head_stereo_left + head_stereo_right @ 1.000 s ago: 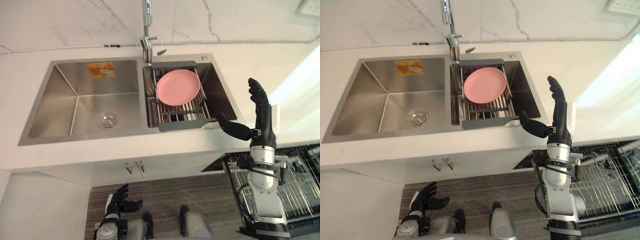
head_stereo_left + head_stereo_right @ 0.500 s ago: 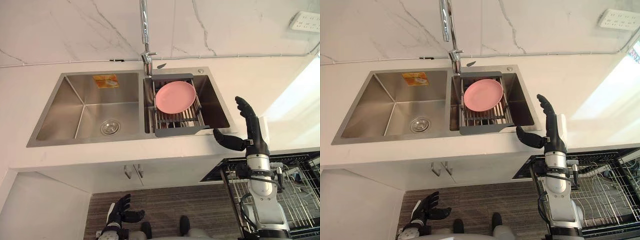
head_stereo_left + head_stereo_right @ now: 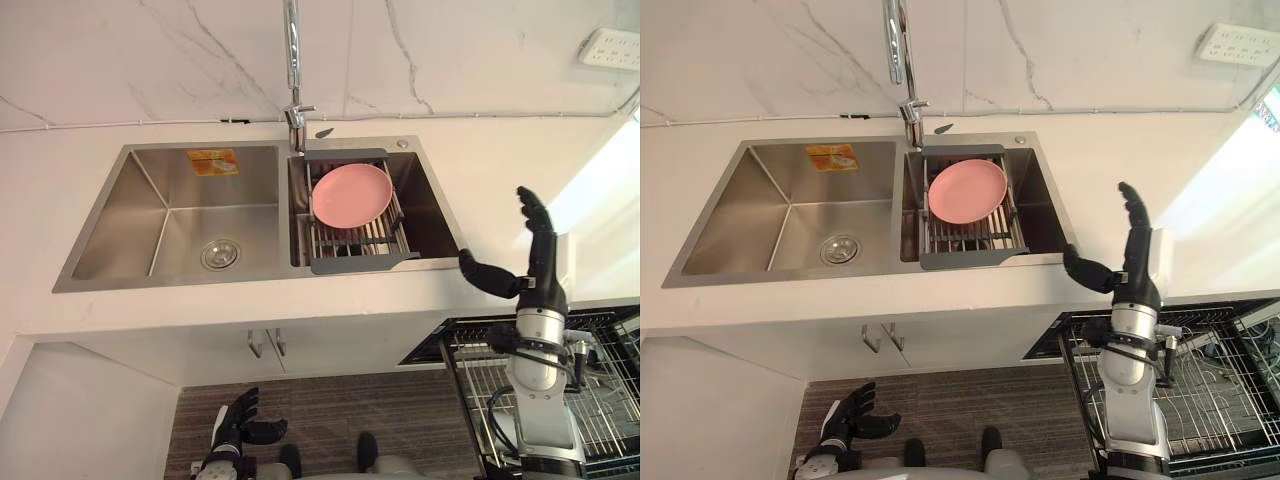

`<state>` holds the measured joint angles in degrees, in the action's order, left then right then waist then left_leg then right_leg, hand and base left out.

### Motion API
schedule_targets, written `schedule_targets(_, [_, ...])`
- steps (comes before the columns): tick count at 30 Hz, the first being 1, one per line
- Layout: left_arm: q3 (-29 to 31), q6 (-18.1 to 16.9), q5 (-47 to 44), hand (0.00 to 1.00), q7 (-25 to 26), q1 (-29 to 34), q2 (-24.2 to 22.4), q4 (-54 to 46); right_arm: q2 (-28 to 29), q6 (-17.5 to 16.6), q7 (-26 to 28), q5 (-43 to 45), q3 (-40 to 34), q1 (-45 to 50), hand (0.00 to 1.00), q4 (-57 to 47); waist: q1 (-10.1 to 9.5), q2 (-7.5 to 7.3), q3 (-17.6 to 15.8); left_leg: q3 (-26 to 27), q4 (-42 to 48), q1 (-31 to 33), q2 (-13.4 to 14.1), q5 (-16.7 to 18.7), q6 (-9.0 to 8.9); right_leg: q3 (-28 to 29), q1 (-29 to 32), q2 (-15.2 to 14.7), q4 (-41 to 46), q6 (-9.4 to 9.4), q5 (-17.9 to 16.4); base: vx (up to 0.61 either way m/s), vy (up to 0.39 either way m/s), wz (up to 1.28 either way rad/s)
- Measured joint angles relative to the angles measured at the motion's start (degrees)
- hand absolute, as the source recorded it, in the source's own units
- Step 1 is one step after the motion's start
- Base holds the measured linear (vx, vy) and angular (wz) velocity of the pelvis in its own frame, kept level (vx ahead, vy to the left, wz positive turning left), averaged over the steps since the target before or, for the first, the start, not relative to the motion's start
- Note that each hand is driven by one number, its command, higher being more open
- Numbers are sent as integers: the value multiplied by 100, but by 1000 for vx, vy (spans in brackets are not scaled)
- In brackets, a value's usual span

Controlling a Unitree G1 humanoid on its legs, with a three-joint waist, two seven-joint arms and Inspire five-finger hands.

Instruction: Walk over to the sink, pick up the cup, carry it to the dishwasher, place the cup inside the dishwasher, then close the dishwasher door

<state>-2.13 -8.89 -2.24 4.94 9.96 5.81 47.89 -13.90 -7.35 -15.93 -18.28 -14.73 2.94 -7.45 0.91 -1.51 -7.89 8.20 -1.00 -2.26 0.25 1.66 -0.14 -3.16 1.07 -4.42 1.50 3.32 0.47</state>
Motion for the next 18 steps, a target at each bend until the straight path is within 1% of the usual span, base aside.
schedule_targets(5, [1, -1, -1, 90, 0, -9, 0, 9, -269, 2, -3, -4, 11, -208, 90, 10, -15, -1, -1, -7, -16, 5, -3, 9, 7, -21, -1, -10, 0, 1, -1, 0, 0, 0])
schedule_targets(8, [5, -2, -1, 90, -1, -7, 7, 11, -574, -1, 0, -3, 147, -388, 90, 92, -4, -2, -3, -42, -7, 20, -16, 10, 3, -63, 0, -30, 32, 23, -32, 2, 8, 8])
schedule_targets(11, [37, -8, -5, 90, 1, -8, 14, 4, -873, -12, 61, -7, 383, -590, 90, 423, -2, -14, -13, -86, 18, 27, -35, 25, -5, -137, 7, -76, 163, 50, -134, -2, 10, 18])
schedule_targets(12, [62, -11, -14, 90, 7, -9, 8, 4, -947, -12, 105, -10, 474, -645, 90, 524, -14, -17, -17, -26, 19, 41, -25, 56, 41, -169, 11, -89, 168, 49, -147, -6, 8, 16])
schedule_targets(14, [87, -17, -106, 90, 18, -10, 13, -1, -1082, -13, 141, -51, 677, -802, 90, 686, -14, -22, -53, 51, 33, 79, -11, 67, 61, -201, 30, -113, 168, 51, -151, 1, 18, 12])
schedule_targets(18, [299, -23, -265, 90, 154, -13, 20, -25, -1292, -25, 255, -172, 1027, -1207, 90, 913, -27, -54, -169, 24, 174, 207, -20, 72, 41, -236, 91, -130, 166, 54, -153, 20, 13, 5])
